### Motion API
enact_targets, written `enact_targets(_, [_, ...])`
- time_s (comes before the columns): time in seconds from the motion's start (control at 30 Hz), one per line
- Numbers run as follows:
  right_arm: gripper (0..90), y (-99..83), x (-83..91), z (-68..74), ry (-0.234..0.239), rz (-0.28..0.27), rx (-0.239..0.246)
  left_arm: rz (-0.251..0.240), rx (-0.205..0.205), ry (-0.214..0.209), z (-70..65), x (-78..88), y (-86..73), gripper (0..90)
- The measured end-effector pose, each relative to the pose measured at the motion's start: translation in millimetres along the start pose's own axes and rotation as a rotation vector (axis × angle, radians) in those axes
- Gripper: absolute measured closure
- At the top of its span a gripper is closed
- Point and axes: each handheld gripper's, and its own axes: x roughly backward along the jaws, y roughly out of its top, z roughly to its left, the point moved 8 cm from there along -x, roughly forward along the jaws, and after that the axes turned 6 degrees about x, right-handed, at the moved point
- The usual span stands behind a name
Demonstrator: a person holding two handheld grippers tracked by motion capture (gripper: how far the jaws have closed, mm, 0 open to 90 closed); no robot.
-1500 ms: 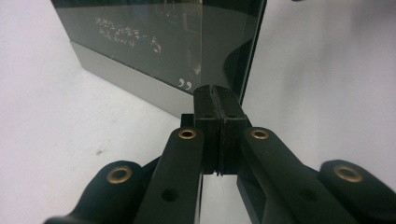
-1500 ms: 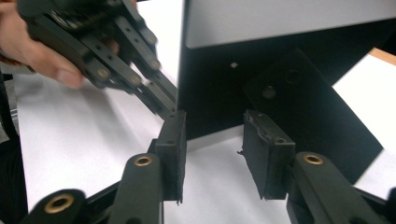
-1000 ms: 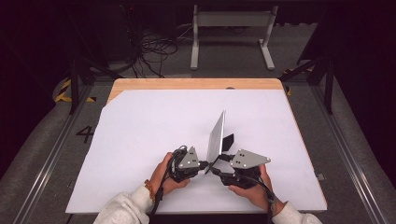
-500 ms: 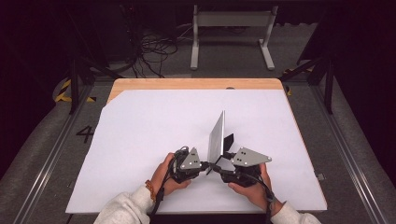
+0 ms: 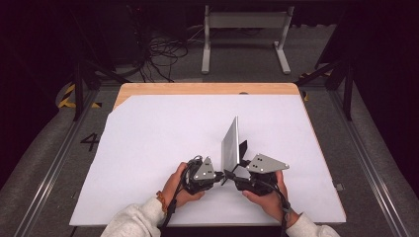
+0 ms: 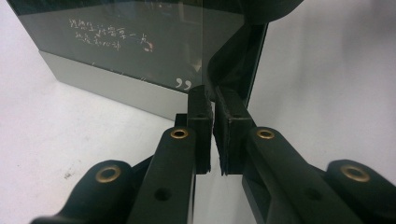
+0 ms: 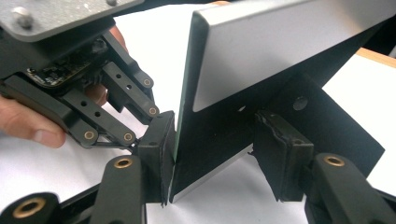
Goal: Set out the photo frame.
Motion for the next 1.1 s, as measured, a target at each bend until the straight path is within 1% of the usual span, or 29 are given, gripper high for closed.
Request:
enact_targets(0.1, [49.8,-0.8,0.2,-0.1,-0.005,0.004,0.0,0.003,-0.002,-0.004,-0.4,0.4,-0.6,83.8])
enact_targets(0.17, [52.3,-1.2,0.4,0.5,-0.002,0.005,-0.001,0.008,-0.011,-0.002,0.2,0.4,-1.1,82.2])
enact_targets(0.23, [52.6,-0.9,0.3,1.4,-0.004,0.007,0.008,0.012,-0.01,0.003,1.0,1.0,-1.8,80.9])
enact_targets(0.27, [52.7,-0.8,0.2,1.3,0.0,0.007,0.008,0.014,-0.016,0.01,2.3,1.4,-2.0,79.7])
enact_targets(0.3, [52.8,-0.8,0.2,1.1,0.002,0.007,0.01,0.019,-0.014,0.019,3.9,2.2,-2.7,78.6])
enact_targets(0.37, [53.8,-1.5,0.4,0.2,0.01,0.004,0.001,0.009,0.001,0.02,6.8,4.6,-3.4,77.9])
enact_targets(0.43, [55.1,-2.3,0.9,-0.2,0.016,0.005,-0.006,0.006,0.009,0.031,10.5,9.2,-4.6,77.2])
enact_targets(0.5, [56.2,-3.2,1.6,-1.0,0.022,0.003,-0.011,-0.002,0.008,0.044,15.0,13.7,-5.3,75.5])
enact_targets(0.57, [57.2,-3.7,2.6,-2.0,0.025,0.003,-0.011,-0.002,0.011,0.06,18.9,17.7,-6.9,74.9])
enact_targets(0.7, [59.7,-5.8,6.0,-5.9,0.035,0.006,-0.012,-0.007,0.023,0.073,25.4,26.7,-12.0,74.4])
enact_targets(0.77, [60.9,-7.3,8.1,-7.9,0.034,0.005,-0.005,-0.01,0.026,0.079,28.7,31.9,-14.5,74.1])
enact_targets(0.83, [62.2,-9.1,9.9,-9.4,0.04,0.001,-0.003,-0.012,0.033,0.1,33.0,37.8,-17.0,74.1])
enact_targets(0.87, [62.2,-9.1,9.9,-9.4,0.04,0.001,-0.003,-0.012,0.033,0.1,33.0,37.8,-17.0,73.9])
enact_targets(0.93, [62.6,-9.9,11.2,-9.9,0.035,-0.001,-0.003,-0.016,0.046,0.11,36.9,42.8,-19.5,73.5])
enact_targets(1.03, [62.6,-10.9,12.3,-10.4,0.03,0.004,0.004,-0.014,0.052,0.122,41.1,47.8,-23.3,72.6])
enact_targets(1.1, [62.6,-11.5,13.0,-10.5,0.016,0.014,0.006,-0.01,0.06,0.123,43.0,50.7,-26.7,72.0])
